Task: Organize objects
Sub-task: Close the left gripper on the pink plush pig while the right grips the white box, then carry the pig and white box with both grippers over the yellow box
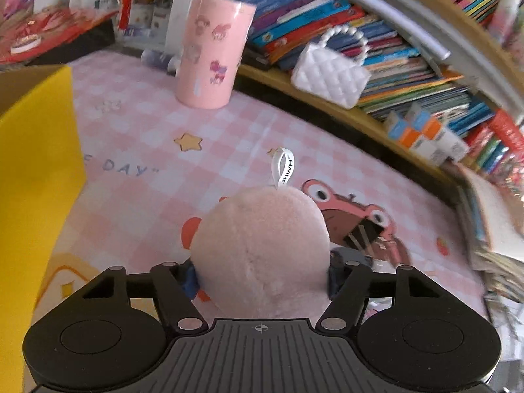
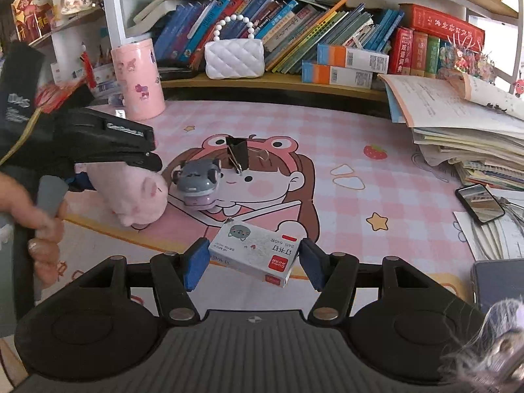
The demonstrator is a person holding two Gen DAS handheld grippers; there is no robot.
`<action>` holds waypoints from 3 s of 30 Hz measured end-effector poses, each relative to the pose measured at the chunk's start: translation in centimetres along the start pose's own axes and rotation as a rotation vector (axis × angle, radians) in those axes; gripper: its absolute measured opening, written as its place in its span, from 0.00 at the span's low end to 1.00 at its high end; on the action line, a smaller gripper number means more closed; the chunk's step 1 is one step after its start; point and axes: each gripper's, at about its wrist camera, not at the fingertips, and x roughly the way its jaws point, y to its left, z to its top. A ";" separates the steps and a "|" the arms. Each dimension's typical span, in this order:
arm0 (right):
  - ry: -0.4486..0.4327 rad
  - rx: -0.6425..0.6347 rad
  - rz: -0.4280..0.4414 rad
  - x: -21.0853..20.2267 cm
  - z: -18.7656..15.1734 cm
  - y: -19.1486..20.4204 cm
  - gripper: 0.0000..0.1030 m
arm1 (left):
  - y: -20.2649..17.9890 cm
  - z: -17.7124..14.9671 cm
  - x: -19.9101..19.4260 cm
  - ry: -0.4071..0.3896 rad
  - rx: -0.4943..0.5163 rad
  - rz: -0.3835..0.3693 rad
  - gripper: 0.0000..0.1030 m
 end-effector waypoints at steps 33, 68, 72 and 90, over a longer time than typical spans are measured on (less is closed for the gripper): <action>0.006 -0.128 0.085 -10.2 -5.8 18.2 0.56 | 18.1 -8.9 -22.1 -0.034 0.021 -0.068 0.67; -0.037 -0.215 0.184 -14.1 -8.9 33.1 0.56 | 31.2 -9.3 -29.4 -0.136 -0.031 0.009 0.67; -0.042 -0.215 0.181 -13.9 -8.4 33.6 0.56 | 31.5 -8.9 -29.7 -0.156 -0.020 0.008 0.67; -0.096 -0.284 0.195 -12.3 -4.0 34.6 0.56 | 30.7 -3.2 -28.8 -0.255 -0.021 -0.023 0.67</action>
